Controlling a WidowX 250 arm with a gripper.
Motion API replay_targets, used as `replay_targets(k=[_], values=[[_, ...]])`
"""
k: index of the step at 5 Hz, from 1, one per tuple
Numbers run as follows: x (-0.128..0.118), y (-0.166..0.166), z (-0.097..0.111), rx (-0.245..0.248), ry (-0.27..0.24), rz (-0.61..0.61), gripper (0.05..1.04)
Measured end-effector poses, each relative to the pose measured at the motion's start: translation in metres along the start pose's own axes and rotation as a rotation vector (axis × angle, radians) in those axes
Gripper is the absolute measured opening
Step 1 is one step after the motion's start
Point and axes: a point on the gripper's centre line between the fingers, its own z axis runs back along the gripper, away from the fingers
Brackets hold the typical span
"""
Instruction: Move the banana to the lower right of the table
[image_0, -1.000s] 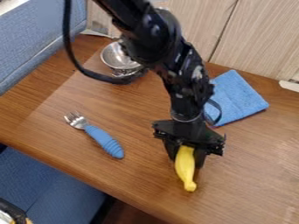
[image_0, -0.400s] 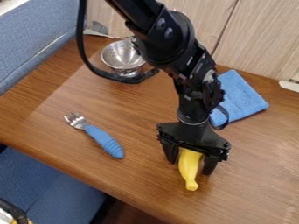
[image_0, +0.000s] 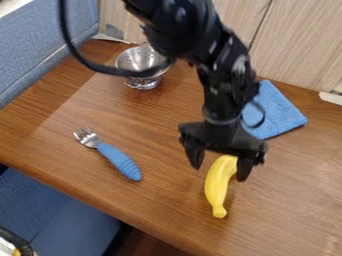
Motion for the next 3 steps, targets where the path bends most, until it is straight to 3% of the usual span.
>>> replay_targets(k=[1, 2, 3], values=[[0.006, -0.007, 0.029, -0.051, -0.049, -0.003, 1.001], [0.01, -0.009, 0.048, -0.069, -0.092, -0.015, 1.001], [0.01, -0.008, 0.048, -0.068, -0.09, -0.013, 1.001]])
